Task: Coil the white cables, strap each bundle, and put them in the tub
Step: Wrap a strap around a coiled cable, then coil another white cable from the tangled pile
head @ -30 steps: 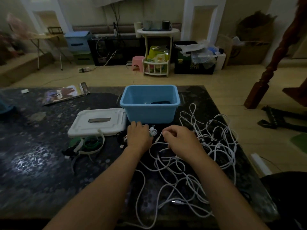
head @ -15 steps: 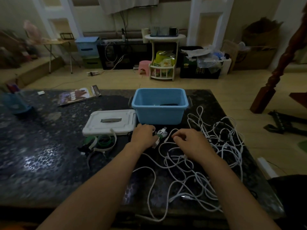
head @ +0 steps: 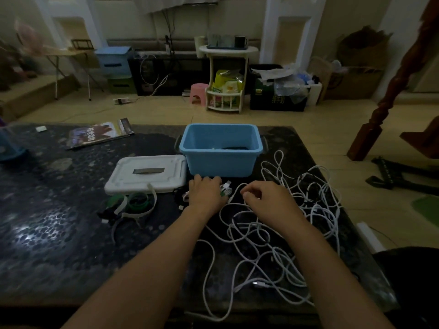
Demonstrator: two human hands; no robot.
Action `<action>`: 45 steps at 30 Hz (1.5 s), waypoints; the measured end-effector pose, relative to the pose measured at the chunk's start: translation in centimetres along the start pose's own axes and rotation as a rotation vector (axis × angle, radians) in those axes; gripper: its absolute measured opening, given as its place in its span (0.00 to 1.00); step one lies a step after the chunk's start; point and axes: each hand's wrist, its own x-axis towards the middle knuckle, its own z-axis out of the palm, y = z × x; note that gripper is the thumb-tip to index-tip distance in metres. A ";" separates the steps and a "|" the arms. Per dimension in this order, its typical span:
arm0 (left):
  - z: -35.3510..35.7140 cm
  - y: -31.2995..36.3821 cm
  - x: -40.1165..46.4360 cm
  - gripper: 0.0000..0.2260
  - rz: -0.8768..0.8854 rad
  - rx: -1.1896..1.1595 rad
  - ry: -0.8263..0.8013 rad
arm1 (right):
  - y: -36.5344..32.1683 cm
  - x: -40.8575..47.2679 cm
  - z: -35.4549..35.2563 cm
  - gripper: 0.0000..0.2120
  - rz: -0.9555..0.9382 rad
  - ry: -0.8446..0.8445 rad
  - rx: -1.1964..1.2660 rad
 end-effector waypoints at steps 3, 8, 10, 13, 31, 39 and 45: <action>0.3 0.1 0.4 0.18 -0.007 0.021 -0.001 | 0.3 -0.1 -0.5 0.08 0.007 0.005 0.010; 0.5 0.3 0.7 0.12 0.013 0.026 0.056 | 0.3 -0.1 -0.3 0.08 -0.059 -0.103 -0.026; 0.4 0.2 0.8 0.08 0.009 -0.011 0.098 | 0.3 -0.1 -0.2 0.08 -0.088 -0.149 -0.046; 0.3 -0.1 0.9 0.07 0.031 0.041 0.146 | 0.3 -0.1 -0.2 0.05 -0.107 -0.168 -0.058; -2.1 -2.6 0.1 0.14 0.214 -0.042 0.008 | 0.3 -0.5 1.1 0.16 -0.133 -0.482 -0.394; -6.7 -4.0 -9.4 0.03 -0.023 -0.590 0.248 | -0.1 -0.6 0.3 0.08 -0.100 0.033 -0.108; -3.6 -2.0 -16.4 0.19 0.327 -0.229 -0.299 | -0.7 -0.9 0.6 0.08 -0.057 0.220 0.140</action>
